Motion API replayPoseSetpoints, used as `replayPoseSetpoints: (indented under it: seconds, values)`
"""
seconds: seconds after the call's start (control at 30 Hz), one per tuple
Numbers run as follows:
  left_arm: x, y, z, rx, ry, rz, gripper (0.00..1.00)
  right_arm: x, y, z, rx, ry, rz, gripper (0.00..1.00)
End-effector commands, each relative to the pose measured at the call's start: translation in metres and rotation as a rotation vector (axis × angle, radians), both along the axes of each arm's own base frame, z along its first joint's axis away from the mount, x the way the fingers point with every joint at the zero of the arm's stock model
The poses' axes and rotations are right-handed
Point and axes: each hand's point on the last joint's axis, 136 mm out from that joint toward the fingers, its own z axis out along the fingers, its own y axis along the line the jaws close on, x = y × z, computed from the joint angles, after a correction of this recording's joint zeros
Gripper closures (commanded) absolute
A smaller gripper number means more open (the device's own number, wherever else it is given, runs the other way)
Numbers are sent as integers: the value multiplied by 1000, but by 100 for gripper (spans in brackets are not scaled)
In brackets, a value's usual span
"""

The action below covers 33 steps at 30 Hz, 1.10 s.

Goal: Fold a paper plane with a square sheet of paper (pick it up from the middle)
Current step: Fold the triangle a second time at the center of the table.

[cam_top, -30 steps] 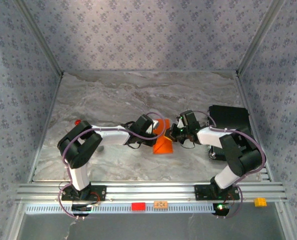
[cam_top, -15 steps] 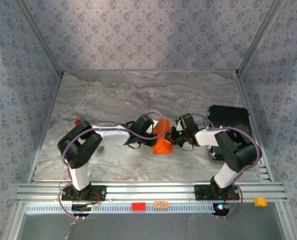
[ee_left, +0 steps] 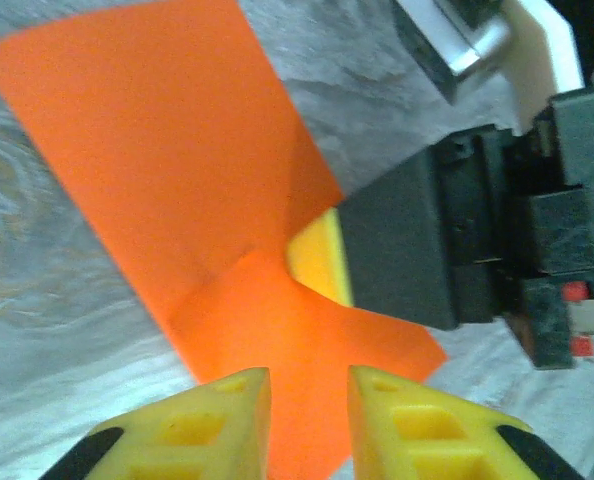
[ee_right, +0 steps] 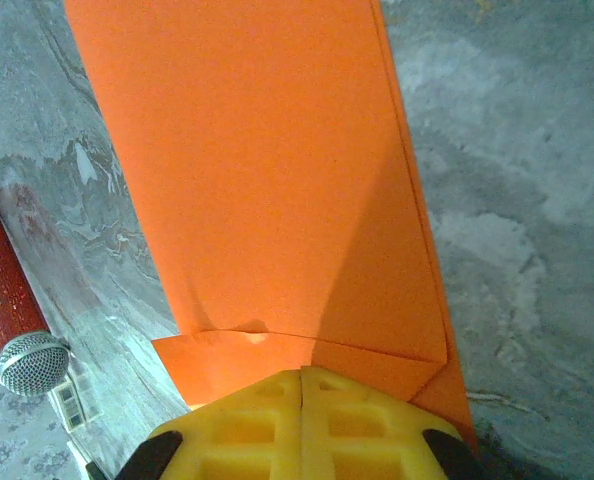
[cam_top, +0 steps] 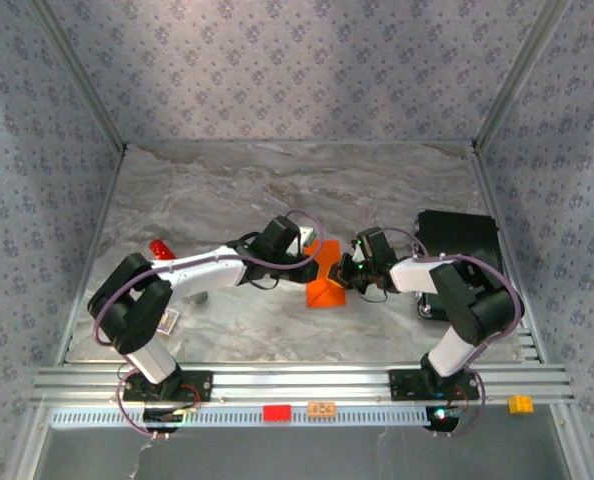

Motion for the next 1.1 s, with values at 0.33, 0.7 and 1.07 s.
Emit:
replayPoseSetpoints:
  seconds: [0.33,0.7,1.07]
  values:
    - [-24,-45,-28,-111,287,-139,87,-21,-18,-29,-92,105,-41,95]
    - [-26,-34,-63,-12,322,-122,87,-21,-19,-29,-92,105,-42,95]
    - [-41,-8,-83,87,324,-132,87,-24,-22,-35,-104,120,-43,95]
